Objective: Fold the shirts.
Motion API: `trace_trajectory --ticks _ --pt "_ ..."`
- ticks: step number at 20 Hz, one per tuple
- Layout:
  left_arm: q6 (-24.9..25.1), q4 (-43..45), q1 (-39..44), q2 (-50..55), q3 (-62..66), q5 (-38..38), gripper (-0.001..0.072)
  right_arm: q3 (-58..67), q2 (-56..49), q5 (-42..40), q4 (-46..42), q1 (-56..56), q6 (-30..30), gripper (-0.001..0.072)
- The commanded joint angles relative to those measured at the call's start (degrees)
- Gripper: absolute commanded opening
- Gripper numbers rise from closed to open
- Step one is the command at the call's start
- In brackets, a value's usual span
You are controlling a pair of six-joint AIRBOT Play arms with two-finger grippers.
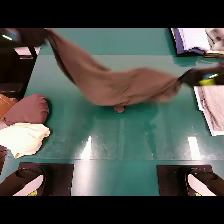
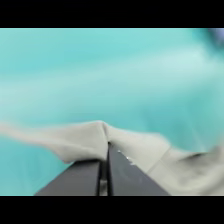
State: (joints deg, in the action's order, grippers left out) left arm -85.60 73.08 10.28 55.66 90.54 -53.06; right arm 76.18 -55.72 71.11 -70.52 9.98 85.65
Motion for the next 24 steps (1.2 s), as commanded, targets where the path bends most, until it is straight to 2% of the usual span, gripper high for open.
trace_trajectory --ticks 1,6,9,11,13,16,19,22,24 --pt "0.61 0.76 -0.04 -7.21 11.04 -2.54 0.0027 13.0 6.78 5.03 -1.68 -4.74 -0.24 0.0018" --pt "1.75 1.73 -0.04 -11.61 26.73 -1.53 0.0026 27.3 10.58 8.44 -1.68 -11.3 -0.24 0.0018" --pt "2.69 5.03 -0.04 -11.34 28.48 2.16 0.0025 33.46 8.15 14.05 -1.31 -15.3 -0.2 0.0018" --pt "2.45 7.74 -0.04 -8.61 28.22 0.33 0.0025 35.87 4.68 19.32 -1.07 -16.0 -0.11 0.0018" --pt "2.43 9.75 -0.04 -3.98 26.34 -1.25 0.0026 35.85 0.39 24.48 -1.11 -15.3 2.93 0.0018" --pt "-1.25 14.62 -0.04 6.45 23.45 -5.03 0.0026 28.85 -5.81 27.91 -1.27 -11.78 5.92 0.0018" --pt "-2.51 13.29 -0.04 20.15 21.4 -8.11 0.0027 17.92 -12.35 25.88 -1.29 -8.15 6.08 0.0018" --pt "-2.49 13.2 -0.04 32.87 21.18 -8.59 0.0028 10.16 -20.06 15.34 -1.25 -6.19 6.43 0.0018" --pt "-2.54 13.77 -0.04 38.71 21.18 -7.76 0.0028 9.2 -25.14 7.98 -0.9 -6.12 6.43 0.0018"
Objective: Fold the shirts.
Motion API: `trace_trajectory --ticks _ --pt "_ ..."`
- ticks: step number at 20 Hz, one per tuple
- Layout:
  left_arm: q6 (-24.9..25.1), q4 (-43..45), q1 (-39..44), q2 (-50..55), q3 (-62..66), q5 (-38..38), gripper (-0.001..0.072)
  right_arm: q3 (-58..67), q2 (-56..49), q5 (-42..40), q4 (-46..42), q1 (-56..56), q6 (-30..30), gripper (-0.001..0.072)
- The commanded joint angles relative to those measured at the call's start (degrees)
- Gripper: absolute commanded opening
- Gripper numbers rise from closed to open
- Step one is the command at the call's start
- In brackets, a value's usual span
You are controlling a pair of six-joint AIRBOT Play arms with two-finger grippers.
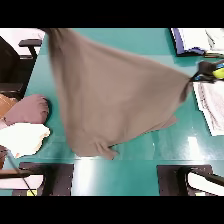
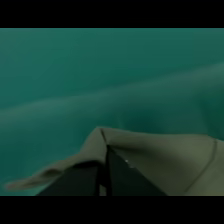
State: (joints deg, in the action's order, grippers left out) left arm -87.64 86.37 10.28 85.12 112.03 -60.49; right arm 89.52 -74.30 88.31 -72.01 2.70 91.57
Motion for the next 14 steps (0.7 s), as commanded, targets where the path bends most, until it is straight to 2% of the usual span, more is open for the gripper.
trace_trajectory --ticks 1,2,3,4,5,7,9,11,14 --pt "-0.48 0.48 -0.28 11.08 -0.31 0.02 0.0029 -3.67 -8.81 -11.45 1.49 1.16 0.39 0.0019" --pt "-0.48 0.44 -0.63 12.09 -0.31 0.04 0.0092 -2.49 -11.26 -12.83 2.8 1.11 -0.11 0.0041" --pt "-0.72 0.42 -1.03 12.31 -0.31 -0.09 0.0475 -0.72 -13.38 -12.79 4.5 0.5 -1.11 0.0229" --pt "-1.22 0.37 -1.66 12.22 -0.04 -0.63 0.0693 1.66 -15.52 -12.04 6.97 -0.02 -1.84 0.0393" --pt "-1.99 0.37 -2.69 11.98 0.9 -2.97 0.0639 4.07 -17.25 -10.84 9.86 -0.87 -3.21 0.0392" --pt "-1.97 0.13 -5.05 11.08 3.19 -11.32 0.0644 6.84 -18.45 -7.34 14.4 -2.27 -5.9 0.0391" --pt "-1.9 -2.14 -7.8 8.74 2.16 -18.1 0.0643 5.57 -16.98 -4.52 15.06 -2.75 -7.96 0.039" --pt "-1.97 -3.02 -9.84 4.72 -2.82 -20.11 0.0643 0.2 -13.16 -4.44 15.08 -2.67 -9.25 0.039" --pt "-1.97 -3.23 -10.73 -4.37 -17.73 -18.25 0.0644 -10.45 -4.92 -5.42 15.1 -2.67 -10.54 0.039"
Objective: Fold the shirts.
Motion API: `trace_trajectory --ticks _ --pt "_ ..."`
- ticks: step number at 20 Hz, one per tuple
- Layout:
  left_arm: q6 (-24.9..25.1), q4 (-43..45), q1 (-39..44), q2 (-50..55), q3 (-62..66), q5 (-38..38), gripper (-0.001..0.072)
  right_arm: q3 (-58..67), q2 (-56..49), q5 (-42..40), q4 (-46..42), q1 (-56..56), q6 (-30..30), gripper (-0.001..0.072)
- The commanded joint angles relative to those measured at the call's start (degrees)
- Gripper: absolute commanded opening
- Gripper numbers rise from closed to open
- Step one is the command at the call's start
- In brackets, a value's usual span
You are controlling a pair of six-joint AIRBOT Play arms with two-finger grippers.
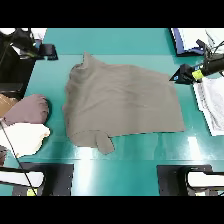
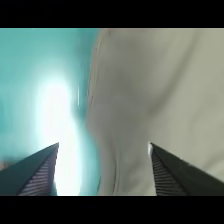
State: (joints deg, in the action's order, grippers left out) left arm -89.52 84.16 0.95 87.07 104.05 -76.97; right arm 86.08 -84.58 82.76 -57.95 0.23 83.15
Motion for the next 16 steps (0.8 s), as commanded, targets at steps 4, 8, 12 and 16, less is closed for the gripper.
trace_trajectory --ticks 4,8,12,16 --pt "-2.49 -4.24 -1.4 -22.47 -38.62 5.97 0.0644 -16.57 15.39 -2.1 1.05 -0.2 -2.23 0.039" --pt "-2.71 -11.63 -1.4 -34.69 -61.13 7.04 0.0644 -22.56 23.34 -6.88 1.36 -0.2 -2.21 0.039" --pt "-3.52 -16.41 -1.4 -39.41 -74.58 9.46 0.0644 -24.74 27.19 -8.04 1.36 -0.2 -2.21 0.039" --pt "-2.99 -23.54 -1.4 -39.39 -80.98 17.09 0.0643 -24.57 27.28 -7.63 1.51 -0.2 -2.19 0.039"
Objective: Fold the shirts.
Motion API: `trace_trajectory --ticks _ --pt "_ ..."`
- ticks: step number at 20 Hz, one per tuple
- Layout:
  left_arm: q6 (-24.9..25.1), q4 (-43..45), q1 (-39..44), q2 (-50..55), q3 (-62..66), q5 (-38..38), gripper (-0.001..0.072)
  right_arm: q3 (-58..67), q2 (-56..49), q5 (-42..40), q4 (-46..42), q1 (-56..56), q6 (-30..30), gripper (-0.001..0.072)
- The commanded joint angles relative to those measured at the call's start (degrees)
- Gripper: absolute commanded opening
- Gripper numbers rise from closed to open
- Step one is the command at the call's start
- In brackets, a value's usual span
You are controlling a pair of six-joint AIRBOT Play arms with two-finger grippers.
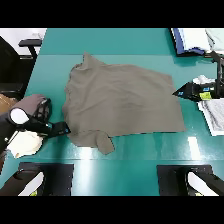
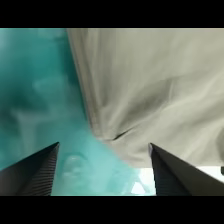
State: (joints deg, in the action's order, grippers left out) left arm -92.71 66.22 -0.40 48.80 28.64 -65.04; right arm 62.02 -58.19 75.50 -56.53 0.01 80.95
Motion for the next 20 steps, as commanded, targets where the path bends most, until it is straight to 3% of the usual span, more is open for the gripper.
trace_trajectory --ticks 1,5,6,9,11,15,17,20 --pt "0.31 -6.86 0.0 -1.11 -6.43 6.84 0.0643 -0.5 0.92 -0.37 0.07 0.02 0.02 0.039" --pt "5.11 -15.17 0.07 -1.11 -8.76 10.88 0.063 -0.5 0.92 -0.37 0.07 0.02 0.04 0.039" --pt "5.11 -15.43 0.07 -1.11 -8.66 11.23 0.0442 -0.5 0.92 -0.26 0.04 0.02 0.02 0.039" --pt "7.19 -15.39 0.07 -1.11 -5.9 9.09 0.0027 -0.76 0.92 3.34 -0.72 -2.56 0.0 0.039" --pt "7.65 -13.77 0.07 -1.11 -1.88 6.25 0.0027 -3.52 0.94 6.95 -1.51 -7.69 -0.02 0.039" --pt "7.93 -10.69 0.07 -1.11 6.71 2.64 0.0027 -16.87 3.98 8.07 -11.74 -22.32 0.0 0.0394" --pt "8.66 -10.73 0.07 -1.11 8.76 2.75 0.0027 -22.77 4.24 7.69 -11.96 -30.53 0.0 0.0534" --pt "8.76 -10.73 0.07 -1.11 9.31 2.89 0.0027 -29.24 4.24 3.52 -9.25 -37.46 -0.17 0.049"
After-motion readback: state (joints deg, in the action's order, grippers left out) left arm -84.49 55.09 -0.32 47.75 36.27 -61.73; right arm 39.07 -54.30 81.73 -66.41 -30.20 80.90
